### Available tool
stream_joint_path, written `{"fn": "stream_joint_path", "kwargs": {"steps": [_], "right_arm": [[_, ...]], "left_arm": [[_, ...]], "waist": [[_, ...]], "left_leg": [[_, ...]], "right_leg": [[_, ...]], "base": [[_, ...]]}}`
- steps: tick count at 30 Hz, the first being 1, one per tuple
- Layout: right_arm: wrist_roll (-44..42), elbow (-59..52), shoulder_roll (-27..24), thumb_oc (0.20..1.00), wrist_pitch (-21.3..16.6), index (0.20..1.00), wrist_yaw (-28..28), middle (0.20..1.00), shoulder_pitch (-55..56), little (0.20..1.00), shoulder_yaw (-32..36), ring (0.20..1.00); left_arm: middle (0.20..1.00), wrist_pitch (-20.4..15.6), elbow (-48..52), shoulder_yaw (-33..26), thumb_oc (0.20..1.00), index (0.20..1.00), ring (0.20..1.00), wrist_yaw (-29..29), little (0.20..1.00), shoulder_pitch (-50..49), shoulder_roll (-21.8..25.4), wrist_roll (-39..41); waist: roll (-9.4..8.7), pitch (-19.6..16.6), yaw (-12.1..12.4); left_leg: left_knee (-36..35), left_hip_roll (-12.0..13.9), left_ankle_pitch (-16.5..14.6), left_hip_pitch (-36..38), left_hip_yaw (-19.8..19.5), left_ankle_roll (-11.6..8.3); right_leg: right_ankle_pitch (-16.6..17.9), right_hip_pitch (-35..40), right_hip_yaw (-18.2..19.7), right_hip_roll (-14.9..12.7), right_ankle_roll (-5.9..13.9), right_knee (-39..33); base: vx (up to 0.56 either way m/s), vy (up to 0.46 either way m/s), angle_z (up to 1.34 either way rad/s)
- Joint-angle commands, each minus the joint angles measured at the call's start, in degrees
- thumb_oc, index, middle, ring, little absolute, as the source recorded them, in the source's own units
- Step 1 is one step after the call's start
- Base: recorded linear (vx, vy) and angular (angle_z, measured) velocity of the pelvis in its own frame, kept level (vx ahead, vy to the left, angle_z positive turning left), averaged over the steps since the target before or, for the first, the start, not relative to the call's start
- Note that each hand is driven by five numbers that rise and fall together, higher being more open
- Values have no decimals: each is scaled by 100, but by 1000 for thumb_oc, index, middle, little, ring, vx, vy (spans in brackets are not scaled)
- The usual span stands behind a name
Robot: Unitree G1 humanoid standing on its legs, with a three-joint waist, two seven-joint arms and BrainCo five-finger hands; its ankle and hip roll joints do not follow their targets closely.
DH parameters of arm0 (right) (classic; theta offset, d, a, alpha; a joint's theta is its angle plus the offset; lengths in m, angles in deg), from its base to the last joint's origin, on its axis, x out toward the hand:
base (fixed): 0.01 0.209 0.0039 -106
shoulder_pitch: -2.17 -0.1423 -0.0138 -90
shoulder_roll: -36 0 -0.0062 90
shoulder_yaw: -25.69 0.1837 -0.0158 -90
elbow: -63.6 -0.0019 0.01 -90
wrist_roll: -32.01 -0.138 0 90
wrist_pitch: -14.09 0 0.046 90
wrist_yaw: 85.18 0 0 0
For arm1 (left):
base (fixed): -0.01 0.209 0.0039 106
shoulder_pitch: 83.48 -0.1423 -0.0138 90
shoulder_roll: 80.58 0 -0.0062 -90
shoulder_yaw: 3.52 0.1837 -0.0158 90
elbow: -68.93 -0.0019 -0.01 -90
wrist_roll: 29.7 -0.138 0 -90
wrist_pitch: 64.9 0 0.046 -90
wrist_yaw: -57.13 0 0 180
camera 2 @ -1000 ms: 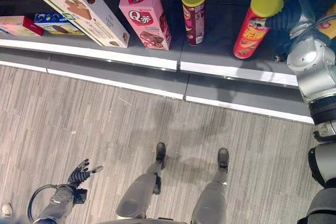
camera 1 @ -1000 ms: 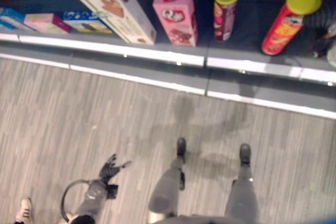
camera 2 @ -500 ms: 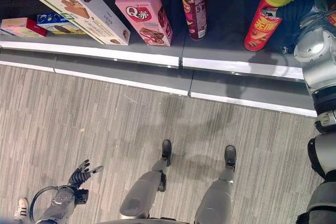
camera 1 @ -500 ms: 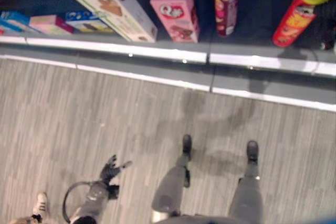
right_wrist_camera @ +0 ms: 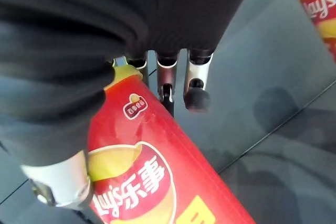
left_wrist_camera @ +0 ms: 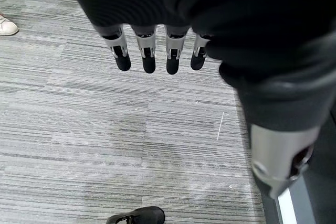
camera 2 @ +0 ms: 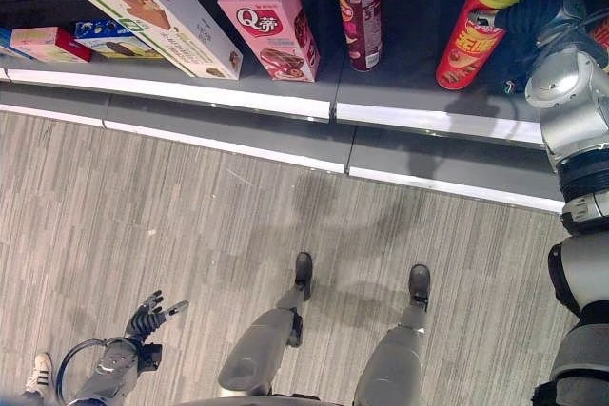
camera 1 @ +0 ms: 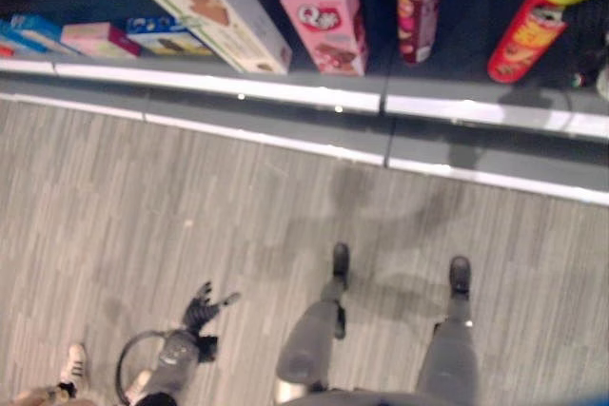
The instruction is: Put the goods on the table back onto the shelves and tidy them up.
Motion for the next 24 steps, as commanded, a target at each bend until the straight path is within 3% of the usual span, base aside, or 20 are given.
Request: {"fn": "stream_joint_path", "kwargs": {"steps": [1,24], "right_arm": [[-118,-123,-64,200,-186,200,-194,200,-773,200,-462,200],[157,325,93,200,-133,200,-257,200,-1110,200,-867,200]], "left_arm": [[1000,-88,-108,236,1000,1000,1000,-163,1000,-80,239,147],[1000,-127,-187,213,1000,1000,1000,-260,1000,-70,173,267]], "waist": [[-170,-165,178],[-202,-100,263]], "left_leg": [[-134,406,-294,0,-303,-406],[-134,429,-282,-75,-328,-434]], "right_leg": [[-889,-613,460,-36,-155,1416],[-900,-758,475,-2,-166,1499]], "base": [[0,0,0],[-1,0,0]]}}
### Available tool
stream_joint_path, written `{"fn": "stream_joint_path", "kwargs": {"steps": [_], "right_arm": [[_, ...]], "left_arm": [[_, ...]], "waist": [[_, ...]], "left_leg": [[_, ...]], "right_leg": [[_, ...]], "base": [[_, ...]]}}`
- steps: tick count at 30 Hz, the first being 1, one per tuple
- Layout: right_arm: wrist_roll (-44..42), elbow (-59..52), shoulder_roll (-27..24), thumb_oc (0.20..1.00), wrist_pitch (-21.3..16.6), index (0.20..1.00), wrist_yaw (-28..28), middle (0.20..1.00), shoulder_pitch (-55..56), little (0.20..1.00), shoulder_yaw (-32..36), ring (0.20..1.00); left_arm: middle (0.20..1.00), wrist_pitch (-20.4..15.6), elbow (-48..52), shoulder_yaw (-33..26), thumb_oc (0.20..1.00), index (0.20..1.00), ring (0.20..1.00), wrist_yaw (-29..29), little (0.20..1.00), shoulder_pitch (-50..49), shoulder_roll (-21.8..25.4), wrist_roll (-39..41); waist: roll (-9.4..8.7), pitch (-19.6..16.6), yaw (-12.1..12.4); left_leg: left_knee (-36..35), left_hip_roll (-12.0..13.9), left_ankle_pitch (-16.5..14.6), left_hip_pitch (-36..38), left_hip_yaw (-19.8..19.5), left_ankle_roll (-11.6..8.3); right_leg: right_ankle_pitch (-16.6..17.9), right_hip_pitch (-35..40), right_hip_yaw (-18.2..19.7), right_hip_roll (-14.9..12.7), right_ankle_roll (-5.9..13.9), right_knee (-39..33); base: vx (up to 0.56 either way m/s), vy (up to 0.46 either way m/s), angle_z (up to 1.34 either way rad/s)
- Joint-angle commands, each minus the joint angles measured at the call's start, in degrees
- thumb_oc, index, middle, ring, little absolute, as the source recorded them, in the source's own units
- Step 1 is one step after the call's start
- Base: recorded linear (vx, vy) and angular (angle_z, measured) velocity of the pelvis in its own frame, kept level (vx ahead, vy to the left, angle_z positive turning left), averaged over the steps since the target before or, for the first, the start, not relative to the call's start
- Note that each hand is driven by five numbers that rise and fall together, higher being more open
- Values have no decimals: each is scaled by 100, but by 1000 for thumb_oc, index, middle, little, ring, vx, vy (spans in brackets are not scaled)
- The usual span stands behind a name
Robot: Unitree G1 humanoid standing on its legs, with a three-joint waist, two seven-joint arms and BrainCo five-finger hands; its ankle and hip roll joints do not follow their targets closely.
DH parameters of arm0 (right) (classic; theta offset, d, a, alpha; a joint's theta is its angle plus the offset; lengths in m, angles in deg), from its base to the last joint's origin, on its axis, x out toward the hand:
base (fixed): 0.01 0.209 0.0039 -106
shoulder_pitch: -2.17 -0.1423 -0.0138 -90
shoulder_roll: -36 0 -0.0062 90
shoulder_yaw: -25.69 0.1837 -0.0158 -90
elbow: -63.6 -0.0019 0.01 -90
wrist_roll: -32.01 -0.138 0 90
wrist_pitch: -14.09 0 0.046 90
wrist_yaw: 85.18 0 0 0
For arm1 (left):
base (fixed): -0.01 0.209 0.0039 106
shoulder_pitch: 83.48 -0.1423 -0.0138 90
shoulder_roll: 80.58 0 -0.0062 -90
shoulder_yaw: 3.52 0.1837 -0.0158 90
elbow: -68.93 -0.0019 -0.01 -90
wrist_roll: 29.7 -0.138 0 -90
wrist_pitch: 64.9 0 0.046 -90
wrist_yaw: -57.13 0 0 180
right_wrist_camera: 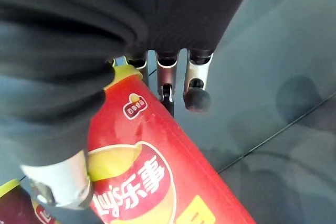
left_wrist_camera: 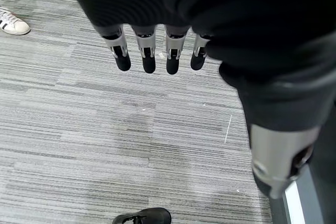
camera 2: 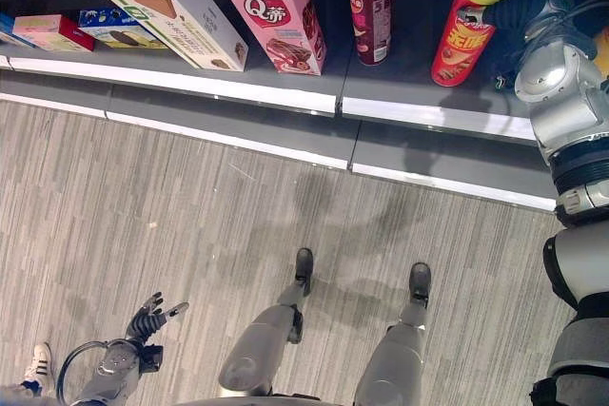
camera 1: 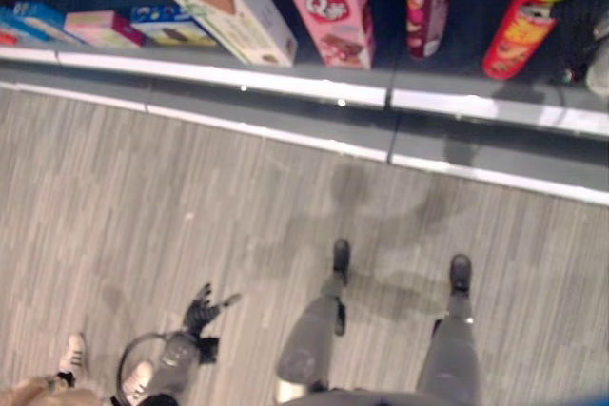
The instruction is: Put the goods on the table back onto the shelves and tidy them up.
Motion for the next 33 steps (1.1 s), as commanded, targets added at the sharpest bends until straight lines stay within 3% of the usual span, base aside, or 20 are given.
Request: {"fn": "stream_joint_path", "kwargs": {"steps": [1,10,11,12,13,27,30,33], "right_arm": [[55,225,-24,200,-132,200,-201,200,-846,200,-558,200],[116,397,4,200,-96,200,-200,200,-932,200,-661,200],[120,425,12,319,-96,319,-201,319,-943,319,-676,319],[126,427,14,875,-95,875,-202,875,-942,875,-677,875],[127,423,23,1000,-88,1000,-210,1000,-925,1000,-667,1000],[97,52,-21,1000,-100,1000,-387,1000,-810,1000,-439,1000],[196,-597,-171,1000,-98,1000,-598,1000,-575,1000,-147,1000],[595,-2053,-396,1000,-124,1000,-892,1000,469,1000,813,1000]], "left_arm": [[1000,-84,-112,214,1000,1000,1000,-197,1000,-66,224,254],[1000,-91,-161,250,1000,1000,1000,-209,1000,-45,199,249],[1000,-95,-174,258,1000,1000,1000,-216,1000,-44,197,245],[1000,-98,-175,260,1000,1000,1000,-222,1000,-46,195,248],[1000,-98,-184,259,1000,1000,1000,-230,1000,-45,187,242],[1000,-65,-200,241,1000,1000,1000,-254,1000,-10,198,195],[1000,-31,-188,232,1000,1000,1000,-263,1000,1,192,129],[1000,56,-61,95,1000,1000,1000,-251,1000,-88,120,-31]], "waist": [[-202,-104,210],[-192,-96,222],[-193,-96,219],[-196,-96,215],[-196,-95,211],[-234,-144,172],[-281,-172,113],[-333,-236,-54]], "left_leg": [[-135,413,-355,25,-253,-432],[-135,410,-354,9,-267,-435],[-135,408,-354,6,-266,-436],[-135,409,-356,6,-267,-439],[-135,410,-356,6,-267,-440],[-135,418,-393,96,-228,-445],[-135,426,-412,152,-206,-445],[-135,459,-497,252,-134,-423]], "right_leg": [[-862,-600,479,-27,-167,1303],[-880,-630,468,-22,-174,1357],[-878,-636,465,-23,-174,1359],[-880,-636,462,-20,-176,1357],[-880,-645,465,-19,-179,1366],[-848,-548,454,-21,-156,1306],[-819,-444,446,-12,-146,1204],[-742,-267,409,8,-120,979]], "base": [[0,0,0],[0,0,0],[0,0,0],[0,0,0],[0,0,0],[-1,3,0],[-3,12,0],[0,0,0]]}}
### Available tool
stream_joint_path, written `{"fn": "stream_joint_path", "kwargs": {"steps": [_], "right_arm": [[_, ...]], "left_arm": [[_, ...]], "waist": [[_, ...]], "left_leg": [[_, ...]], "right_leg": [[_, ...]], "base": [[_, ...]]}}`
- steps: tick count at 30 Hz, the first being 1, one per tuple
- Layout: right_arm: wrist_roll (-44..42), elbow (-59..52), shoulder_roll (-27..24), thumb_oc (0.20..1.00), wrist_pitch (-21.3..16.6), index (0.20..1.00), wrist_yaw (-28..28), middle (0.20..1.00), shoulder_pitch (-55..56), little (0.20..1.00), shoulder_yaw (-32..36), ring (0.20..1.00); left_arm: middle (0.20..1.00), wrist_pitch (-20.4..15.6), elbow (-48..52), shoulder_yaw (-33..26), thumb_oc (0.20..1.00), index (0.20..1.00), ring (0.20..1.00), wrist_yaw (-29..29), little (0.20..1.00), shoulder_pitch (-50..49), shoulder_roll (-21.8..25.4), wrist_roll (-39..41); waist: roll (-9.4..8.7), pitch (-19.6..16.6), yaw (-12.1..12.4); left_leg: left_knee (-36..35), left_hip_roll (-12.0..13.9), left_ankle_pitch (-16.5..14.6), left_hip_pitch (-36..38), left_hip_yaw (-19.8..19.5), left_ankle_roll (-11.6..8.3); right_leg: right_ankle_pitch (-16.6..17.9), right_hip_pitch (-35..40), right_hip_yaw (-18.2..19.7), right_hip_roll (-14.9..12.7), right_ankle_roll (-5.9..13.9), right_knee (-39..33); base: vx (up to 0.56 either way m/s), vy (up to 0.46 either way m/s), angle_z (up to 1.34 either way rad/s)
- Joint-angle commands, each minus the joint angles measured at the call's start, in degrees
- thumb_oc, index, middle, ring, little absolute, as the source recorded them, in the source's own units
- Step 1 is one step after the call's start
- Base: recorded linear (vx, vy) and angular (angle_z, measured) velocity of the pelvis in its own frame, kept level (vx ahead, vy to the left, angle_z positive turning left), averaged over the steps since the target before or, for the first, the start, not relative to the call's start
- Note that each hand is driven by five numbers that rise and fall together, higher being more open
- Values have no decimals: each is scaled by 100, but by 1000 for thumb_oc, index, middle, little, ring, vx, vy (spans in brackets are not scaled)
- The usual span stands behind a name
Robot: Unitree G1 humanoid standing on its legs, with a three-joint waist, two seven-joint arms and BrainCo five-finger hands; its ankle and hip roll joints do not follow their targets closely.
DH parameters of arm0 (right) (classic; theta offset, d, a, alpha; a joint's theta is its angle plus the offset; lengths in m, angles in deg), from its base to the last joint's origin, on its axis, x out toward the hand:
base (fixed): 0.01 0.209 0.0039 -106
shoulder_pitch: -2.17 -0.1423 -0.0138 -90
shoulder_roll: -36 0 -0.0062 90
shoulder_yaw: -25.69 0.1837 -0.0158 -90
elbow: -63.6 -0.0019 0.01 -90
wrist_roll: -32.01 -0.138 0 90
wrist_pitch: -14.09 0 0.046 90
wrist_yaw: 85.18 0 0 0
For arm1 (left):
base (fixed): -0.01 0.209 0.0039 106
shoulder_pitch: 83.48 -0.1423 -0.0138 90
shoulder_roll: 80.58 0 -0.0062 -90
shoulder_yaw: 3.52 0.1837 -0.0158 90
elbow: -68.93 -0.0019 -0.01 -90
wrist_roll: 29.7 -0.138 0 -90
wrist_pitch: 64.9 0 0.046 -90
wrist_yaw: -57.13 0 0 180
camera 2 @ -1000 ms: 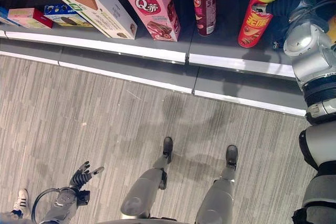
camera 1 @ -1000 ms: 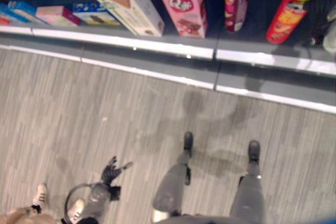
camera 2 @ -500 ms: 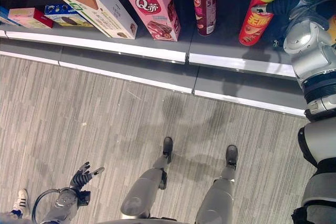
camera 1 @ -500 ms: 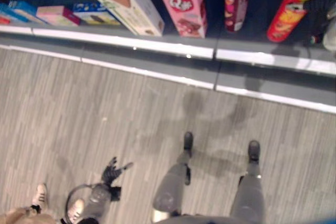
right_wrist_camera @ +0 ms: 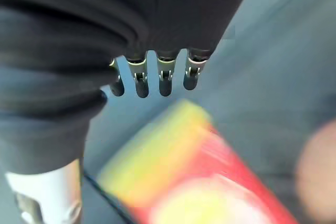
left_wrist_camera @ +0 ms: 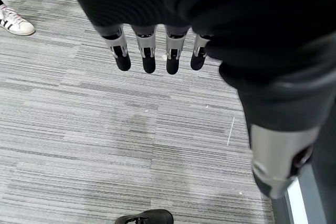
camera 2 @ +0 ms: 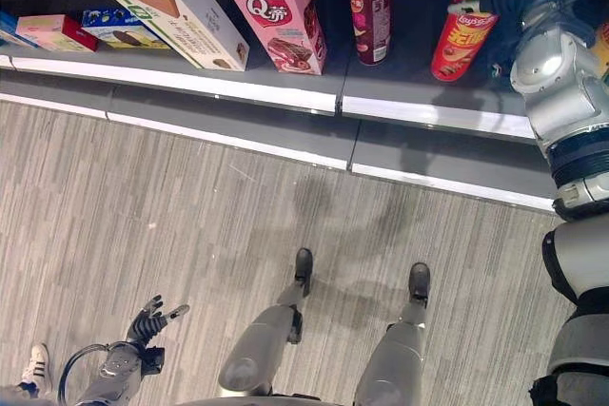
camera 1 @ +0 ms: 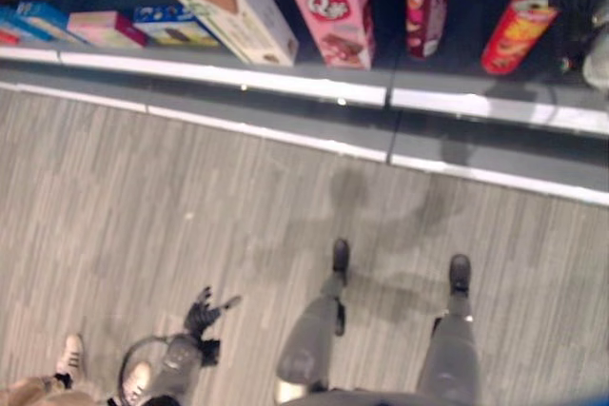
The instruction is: Put the goods on the table back onto the shelves and tidy them up.
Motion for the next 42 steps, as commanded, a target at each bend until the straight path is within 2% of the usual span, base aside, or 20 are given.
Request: {"fn": "stream_joint_path", "kwargs": {"steps": [1,5,11,14,15,16,18,20,23,26,27,28,29,30,31,32,35,36,38,42], "right_arm": [[436,-1028,-330,1000,-184,1000,-447,1000,572,1000,555,1000],[673,-2921,117,1000,-418,1000,-376,1000,3224,1000,2534,1000],[-457,-3728,1303,1000,-840,1000,694,1000,5350,1000,3135,1000],[-902,-3445,1598,1000,-851,1000,1012,1000,5663,1000,3032,1000],[-903,-3444,1598,1000,-852,1000,1012,1000,5662,1000,3030,1000],[-1011,-3319,1633,1000,-856,1000,1160,1000,5778,1000,2960,1000],[-1065,-3318,1729,1000,-867,1000,1206,1000,5862,1000,2945,1000],[-974,-3272,1682,1000,-786,1000,1308,1000,6253,1000,3143,1000],[-947,-3308,1634,1000,-800,1000,1314,1000,6735,1000,3506,1000],[-933,-3489,1542,1000,-778,1000,1309,1000,7040,1000,3788,1000],[-889,-3469,1493,1000,-766,1000,1292,1000,6992,1000,3783,1000],[-786,-3538,1432,1000,-759,1000,1256,1000,7007,1000,3842,1000],[-786,-3541,1435,1000,-758,1000,1257,1000,7009,1000,3847,1000],[-775,-3563,1447,1000,-777,1000,1219,1000,7051,1000,3927,1000],[-752,-3578,1457,1000,-808,1000,1147,1000,7081,1000,4065,1000],[-715,-3602,1437,1000,-853,1000,1069,1000,7081,1000,4149,1000],[-687,-3615,1470,1000,-899,1000,909,1000,7075,1000,4279,1000],[-687,-3617,1470,1000,-899,1000,910,1000,7078,1000,4284,1000],[-629,-3633,1544,1000,-920,1000,767,1000,7139,1000,4410,1000],[-567,-3628,1626,1000,-875,1000,664,1000,7095,1000,4461,1000]], "left_arm": [[1000,61,18,113,1000,1000,1000,-150,1000,-106,249,-29],[1000,187,102,-96,1000,1000,1000,-92,1000,-169,248,-378],[1000,265,114,-372,1000,1000,1000,61,1000,-132,354,-602],[1000,277,292,-623,1000,1000,1000,92,1000,-257,465,-528],[1000,279,296,-625,1000,1000,1000,92,1000,-261,466,-528],[1000,279,333,-836,1000,1000,1000,119,1000,-424,480,-477],[1000,284,321,-891,1000,1000,1000,133,1000,-501,478,-469],[1000,317,268,-1017,1000,1000,1000,217,1000,-594,422,-549],[1000,337,137,-1091,1000,1000,1000,219,1000,-558,259,-550],[1000,352,161,-1130,1000,1000,1000,220,1000,-564,124,-488],[1000,350,185,-1113,1000,1000,1000,211,1000,-569,79,-483],[1000,339,170,-1111,1000,1000,1000,219,1000,-576,-48,-416],[1000,338,167,-1109,1000,1000,1000,218,1000,-572,-46,-415],[1000,332,79,-1065,1000,1000,1000,210,1000,-536,-123,-409],[1000,332,24,-972,1000,1000,1000,232,1000,-545,-198,-477],[1000,325,23,-894,1000,1000,1000,247,1000,-541,-231,-514],[1000,305,-51,-781,1000,1000,1000,263,1000,-522,-293,-612],[1000,304,-53,-779,1000,1000,1000,262,1000,-517,-293,-613],[1000,299,-142,-691,1000,1000,1000,306,1000,-486,-379,-663],[1000,310,-199,-573,1000,1000,1000,397,1000,-578,-413,-739]], "waist": [[-351,-240,63],[-579,-301,-192],[-919,-328,-527],[-995,-316,-438],[-992,-295,-434],[-1074,-436,-314],[-1142,-496,-299],[-1255,-736,-391],[-1221,-1007,-589],[-1318,-1145,-690],[-1412,-1168,-654],[-1610,-1199,-564],[-1619,-1206,-565],[-1676,-1213,-555],[-1710,-1213,-490],[-1707,-1186,-430],[-1579,-1153,-371],[-1583,-1160,-366],[-1389,-1159,-351],[-1227,-1169,-243]], "left_leg": [[-135,416,-561,254,-126,-415],[-94,437,-728,433,75,-333],[254,376,-1060,626,613,-189],[426,787,-1142,991,1437,-219],[421,796,-1146,1020,1442,-224],[454,1109,-1202,1353,1915,-345],[443,1195,-1173,1514,2119,-399],[418,1452,-977,1796,2414,-498],[600,2017,133,2127,2477,-762],[1161,2127,524,2181,2264,-641],[1463,1947,332,2118,1984,-478],[1785,1229,-270,1746,1235,-75],[1803,1215,-274,1722,1234,-63],[1801,904,-624,1650,999,35],[1701,353,-1172,1469,604,192],[1586,-66,-1341,1257,307,242],[1187,-598,-1171,1091,-96,280],[1163,-602,-1144,1088,-92,281],[687,-915,-753,829,-389,321],[261,-1060,-479,771,-662,320]], "right_leg": [[-694,-173,385,-12,-123,779],[-431,2,442,-23,-72,353],[164,-41,537,-141,105,-86],[64,-48,-1208,-429,-35,295],[58,-24,-1207,-420,-36,297],[-137,282,-2058,-566,-49,508],[-161,491,-2241,-544,-65,425],[-362,596,-2160,-288,-140,453],[-584,927,-2023,295,-367,328],[-756,1265,-1754,740,-635,54],[-771,1342,-1593,809,-681,-5],[-738,1409,-1191,908,-792,-42],[-729,1395,-1191,893,-786,-43],[-759,1481,-943,948,-790,-40],[-819,1617,-583,1042,-803,-59],[-830,1670,-396,1103,-800,-70],[-815,1756,-62,1335,-808,-64],[-803,1742,-58,1331,-807,-68],[-866,1936,354,1629,-863,-88],[-1097,2229,1066,1945,-907,98]], "base": [[0,0,0],[-10,39,-3],[-13,115,-40],[-17,20,-108],[71,-120,-150],[85,-116,-156],[79,-213,-175],[145,-324,-124],[170,-370,-84],[124,-334,-58],[205,-372,-84],[165,-275,-117],[209,-243,-157],[257,-130,-134],[331,-172,-114],[229,-99,-96],[130,-56,-116],[129,-34,-113],[251,-39,-149],[255,21,-101]]}}
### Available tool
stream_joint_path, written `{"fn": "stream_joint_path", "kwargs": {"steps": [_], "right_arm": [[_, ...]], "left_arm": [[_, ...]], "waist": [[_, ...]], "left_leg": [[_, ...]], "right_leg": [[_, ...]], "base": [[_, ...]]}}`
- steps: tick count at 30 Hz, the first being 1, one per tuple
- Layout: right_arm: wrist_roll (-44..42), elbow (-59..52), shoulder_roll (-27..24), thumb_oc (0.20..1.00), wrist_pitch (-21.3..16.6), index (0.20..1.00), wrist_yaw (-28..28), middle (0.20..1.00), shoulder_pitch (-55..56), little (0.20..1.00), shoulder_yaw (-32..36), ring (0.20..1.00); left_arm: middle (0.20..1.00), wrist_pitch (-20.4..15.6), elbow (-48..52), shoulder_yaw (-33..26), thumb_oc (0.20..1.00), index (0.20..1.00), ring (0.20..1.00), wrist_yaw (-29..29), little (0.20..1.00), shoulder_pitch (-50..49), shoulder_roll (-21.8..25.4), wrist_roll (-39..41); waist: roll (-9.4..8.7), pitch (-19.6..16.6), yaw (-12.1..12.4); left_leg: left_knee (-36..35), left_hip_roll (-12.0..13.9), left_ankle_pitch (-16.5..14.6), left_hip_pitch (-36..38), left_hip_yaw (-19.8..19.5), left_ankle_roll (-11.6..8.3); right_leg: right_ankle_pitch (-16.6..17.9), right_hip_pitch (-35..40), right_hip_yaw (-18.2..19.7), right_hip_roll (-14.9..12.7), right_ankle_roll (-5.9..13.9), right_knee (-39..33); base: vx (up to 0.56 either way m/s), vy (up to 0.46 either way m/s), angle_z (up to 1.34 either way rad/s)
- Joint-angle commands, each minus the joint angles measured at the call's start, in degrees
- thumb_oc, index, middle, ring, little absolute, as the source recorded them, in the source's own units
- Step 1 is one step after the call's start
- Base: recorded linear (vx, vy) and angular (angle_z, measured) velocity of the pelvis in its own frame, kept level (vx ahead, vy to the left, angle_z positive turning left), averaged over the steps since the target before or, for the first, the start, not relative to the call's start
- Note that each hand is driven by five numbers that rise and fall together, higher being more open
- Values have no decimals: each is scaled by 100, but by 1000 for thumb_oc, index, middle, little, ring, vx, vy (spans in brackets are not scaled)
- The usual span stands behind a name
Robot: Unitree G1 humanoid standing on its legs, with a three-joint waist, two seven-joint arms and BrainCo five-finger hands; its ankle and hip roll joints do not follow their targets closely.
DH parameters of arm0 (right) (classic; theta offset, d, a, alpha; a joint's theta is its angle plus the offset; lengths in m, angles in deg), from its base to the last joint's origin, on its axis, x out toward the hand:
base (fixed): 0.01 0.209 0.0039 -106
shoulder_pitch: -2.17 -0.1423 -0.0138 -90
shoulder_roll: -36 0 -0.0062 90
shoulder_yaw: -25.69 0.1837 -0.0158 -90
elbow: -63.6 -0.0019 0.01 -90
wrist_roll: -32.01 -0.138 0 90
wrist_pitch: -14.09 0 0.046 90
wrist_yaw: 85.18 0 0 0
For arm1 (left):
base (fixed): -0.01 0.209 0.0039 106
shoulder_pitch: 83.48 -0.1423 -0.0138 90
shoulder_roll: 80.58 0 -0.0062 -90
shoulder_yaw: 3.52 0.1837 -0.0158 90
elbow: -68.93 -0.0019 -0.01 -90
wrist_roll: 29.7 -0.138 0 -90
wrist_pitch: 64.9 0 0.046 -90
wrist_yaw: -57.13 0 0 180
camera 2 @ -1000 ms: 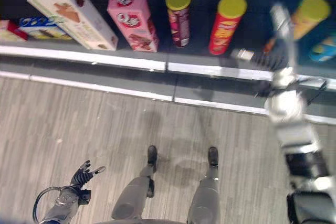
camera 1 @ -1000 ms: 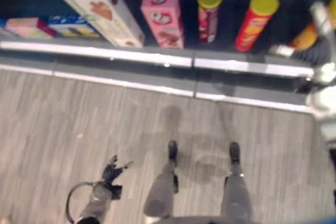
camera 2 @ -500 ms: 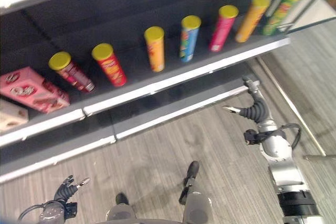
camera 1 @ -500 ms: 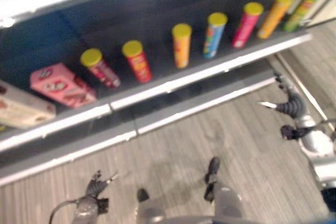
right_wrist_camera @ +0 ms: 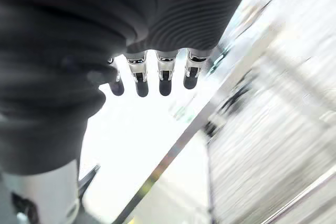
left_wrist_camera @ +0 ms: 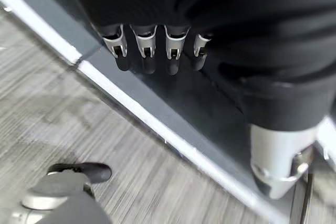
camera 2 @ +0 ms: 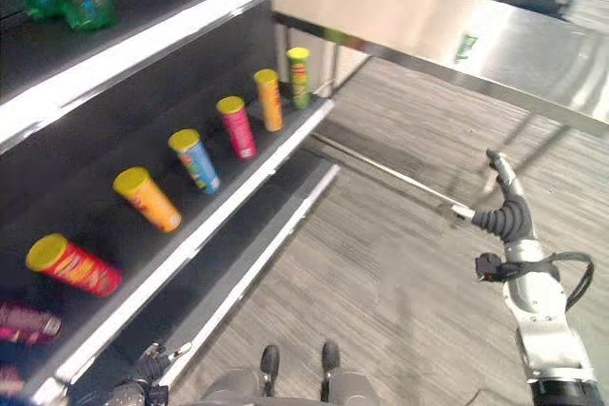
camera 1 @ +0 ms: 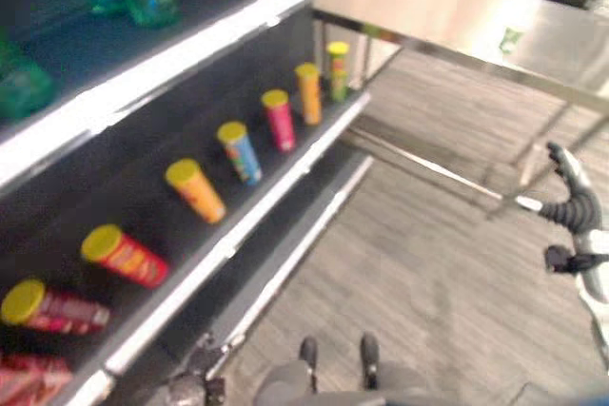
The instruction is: Put the goods on the table back onto the shelves and tidy them up.
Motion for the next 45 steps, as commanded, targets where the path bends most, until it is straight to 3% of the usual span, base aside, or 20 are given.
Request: {"fn": "stream_joint_path", "kwargs": {"steps": [1,8,10,14,16,18,23,25,28,32,33,34,35,37,39,40,41,43,44,45], "right_arm": [[71,-287,-268,1000,-297,1000,-302,1000,-533,1000,295,1000],[64,213,-8,1000,-96,1000,-294,1000,-655,1000,67,1000],[95,210,87,1000,-44,1000,-279,1000,-712,1000,33,1000],[117,233,172,1000,-33,1000,-290,1000,-688,1000,21,1000],[96,292,168,1000,-36,1000,-283,1000,-708,1000,-4,1000],[107,297,86,1000,-17,1000,-240,1000,-616,1000,114,1000],[34,185,23,1000,-56,1000,-375,1000,-432,1000,383,1000],[37,105,-4,1000,-58,1000,-383,1000,-396,1000,400,1000],[35,52,-91,1000,-60,1000,-373,1000,-303,1000,511,1000],[-27,-105,-291,1000,-75,1000,-290,1000,-135,1000,806,1000],[-82,-120,-409,1000,-93,1000,-265,1000,-189,1000,797,1000],[-84,-117,-409,1000,-94,1000,-265,1000,-194,1000,797,1000],[-224,-152,-502,1000,-125,1000,-211,1000,-327,1000,759,1000],[-279,-168,-529,1000,-126,1000,-226,1000,-381,1000,745,1000],[-275,-23,-638,1000,-82,1000,-294,1000,-598,1000,610,1000],[-326,46,-799,1000,-12,1000,-253,1000,-811,1000,428,1000],[-327,49,-800,1000,-13,1000,-253,1000,-817,1000,426,1000],[-364,58,-876,1000,-34,1000,-228,1000,-922,1000,361,1000],[-434,149,-949,1000,-76,1000,-254,1000,-1125,1000,218,1000],[-436,158,-953,1000,-80,1000,-255,1000,-1136,1000,210,1000]], "left_arm": [[1000,-76,-193,94,1000,1000,1000,36,1000,301,-3,-219],[1000,-16,-269,12,1000,1000,1000,-23,1000,331,-45,-124],[1000,31,-136,13,1000,1000,1000,-20,1000,340,3,-54],[1000,39,13,13,1000,1000,1000,-36,1000,341,90,-47],[1000,32,69,2,1000,1000,1000,-33,1000,352,139,-22],[1000,6,72,36,1000,1000,1000,-15,1000,375,141,-30],[1000,-27,176,62,1000,1000,1000,-51,1000,446,115,-22],[1000,-26,266,-34,1000,1000,1000,-67,1000,407,111,-29],[1000,-26,263,-39,1000,1000,1000,-45,1000,374,95,-50],[1000,-21,134,102,1000,1000,1000,9,1000,425,48,-129],[1000,-12,35,58,1000,1000,1000,18,1000,429,29,-42],[1000,-13,33,57,1000,1000,1000,18,1000,434,30,-42],[1000,-4,22,-10,1000,1000,1000,57,1000,318,39,23],[1000,18,35,-55,1000,1000,1000,62,1000,276,33,69],[1000,60,7,-166,1000,1000,1000,54,1000,186,11,96],[1000,66,-10,-117,1000,1000,1000,115,1000,103,-64,138],[1000,66,-10,-119,1000,1000,1000,115,1000,106,-64,137],[1000,67,-54,-33,1000,1000,1000,150,1000,75,-93,71],[1000,62,-142,78,1000,1000,1000,172,1000,57,-115,-1],[1000,60,-144,74,1000,1000,1000,171,1000,60,-119,-2]], "waist": [[244,189,269],[166,-40,350],[169,70,315],[206,164,308],[189,160,349],[162,131,258],[153,277,-53],[119,255,-152],[94,182,-255],[285,-70,-418],[398,-60,-364],[371,-69,-382],[363,-67,-299],[261,-27,-232],[139,74,-42],[131,202,252],[115,194,250],[137,223,381],[210,262,553],[198,259,545]], "left_leg": [[-696,-288,685,-305,-601,-236],[-822,-51,486,208,8,-13],[-810,86,315,489,95,110],[-803,160,186,688,40,158],[-796,206,59,752,83,134],[-866,196,-123,946,21,100],[-966,213,-609,1607,-193,-54],[-974,282,-948,2078,-171,-173],[-974,390,-1073,2317,-312,-242],[-347,879,-592,2249,-523,-573],[561,1012,143,1987,-429,-831],[566,979,166,1954,-452,-828],[1702,1100,762,1621,-138,-862],[2414,1093,963,1308,-6,-828],[3180,1168,938,880,367,-610],[3077,860,306,139,544,-451],[3059,841,329,128,551,-445],[2170,721,137,-109,613,-385],[926,529,149,-369,534,-392],[851,512,202,-344,538,-390]], "right_leg": [[416,1348,699,356,158,-1978],[152,1274,742,3,439,-1066],[646,748,429,-254,736,210],[817,358,78,-610,660,755],[828,283,-298,-917,617,281],[744,86,-418,-804,610,-439],[1417,-519,-929,-610,885,-2144],[1658,-756,-1519,-606,989,-2540],[1849,-724,-1509,-656,968,-2436],[1886,-437,-1481,-581,743,-2340],[1686,-174,-1534,-496,602,-2269],[1699,-193,-1541,-533,605,-2271],[1422,225,-1518,-397,372,-2330],[1343,421,-1481,-414,271,-2372],[1166,805,-1383,-397,134,-2482],[967,1167,-1151,-393,158,-2520],[975,1150,-1149,-413,162,-2521],[861,1316,-1092,-463,222,-2517],[688,1560,-1073,-376,271,-2535],[693,1551,-1075,-392,272,-2534]], "base": [[247,71,-117],[257,81,-68],[226,-7,-66],[133,9,-16],[165,-42,-20],[332,-74,-48],[411,-111,-19],[530,-196,35],[380,-182,-8],[526,-381,63],[203,-141,67],[486,-361,40],[248,-223,34],[343,-352,11],[448,-373,-28],[297,-131,-37],[519,-152,-24],[337,-23,-22],[249,-21,-33],[368,-19,-2]]}}
